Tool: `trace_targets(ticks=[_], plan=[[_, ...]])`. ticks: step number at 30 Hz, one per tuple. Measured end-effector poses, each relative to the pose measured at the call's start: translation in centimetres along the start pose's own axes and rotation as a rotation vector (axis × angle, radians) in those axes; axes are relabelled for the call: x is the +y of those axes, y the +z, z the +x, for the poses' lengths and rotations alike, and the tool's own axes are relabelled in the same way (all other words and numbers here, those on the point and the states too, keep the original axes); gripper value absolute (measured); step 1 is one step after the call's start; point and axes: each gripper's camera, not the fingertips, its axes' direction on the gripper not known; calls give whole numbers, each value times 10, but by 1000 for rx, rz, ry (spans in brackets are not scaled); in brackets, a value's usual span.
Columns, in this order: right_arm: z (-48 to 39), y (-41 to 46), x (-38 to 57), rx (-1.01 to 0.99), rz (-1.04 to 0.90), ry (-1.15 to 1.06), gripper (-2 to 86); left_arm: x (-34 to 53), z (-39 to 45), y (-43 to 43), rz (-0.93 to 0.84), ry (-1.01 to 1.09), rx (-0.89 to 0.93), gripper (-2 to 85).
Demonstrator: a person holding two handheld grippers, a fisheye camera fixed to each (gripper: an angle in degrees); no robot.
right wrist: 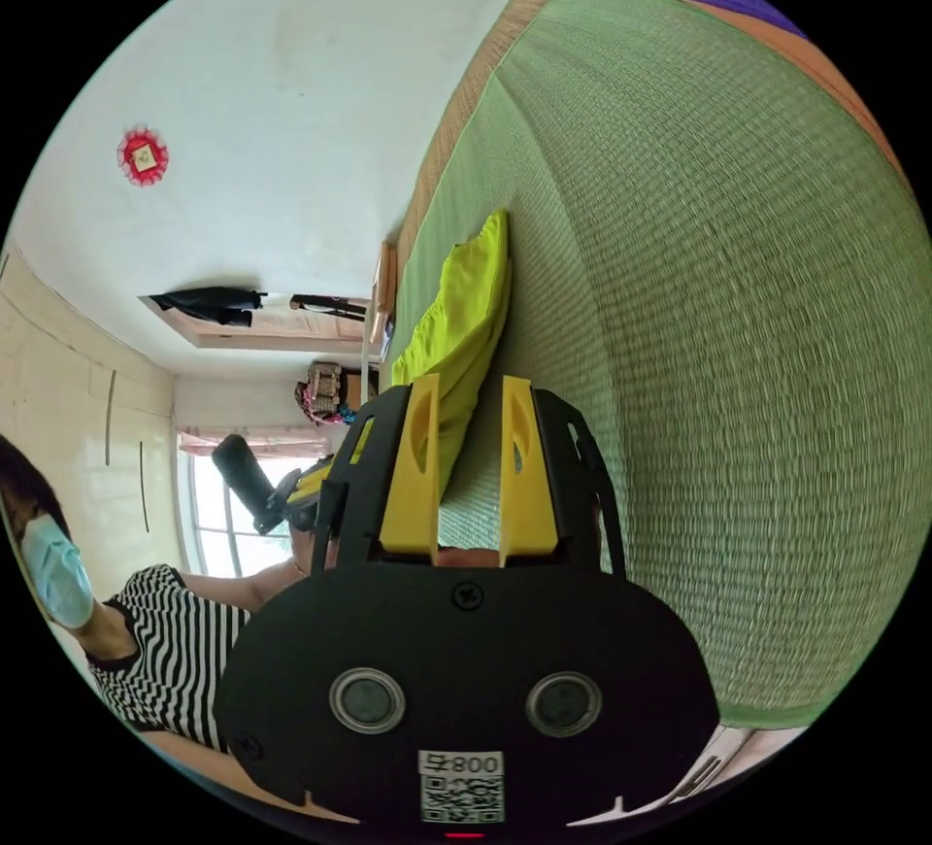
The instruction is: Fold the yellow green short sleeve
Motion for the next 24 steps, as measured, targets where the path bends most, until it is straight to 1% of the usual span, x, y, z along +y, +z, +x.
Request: trace_targets(ticks=[8, 11, 19, 24], plan=[[27, 40, -72, -27, -12, 63, 112, 1, -5, -35, 25, -7, 42, 14], [34, 60, -94, 19, -46, 67, 108, 4, -4, -48, 25, -2, 58, 14], [53, 113, -143, 90, -102, 41, 68, 12, -5, -90, 17, -4, 126, 15], [65, 153, -164, 141, -150, 40, 34, 19, -9, -132, 28, -10, 171, 15]])
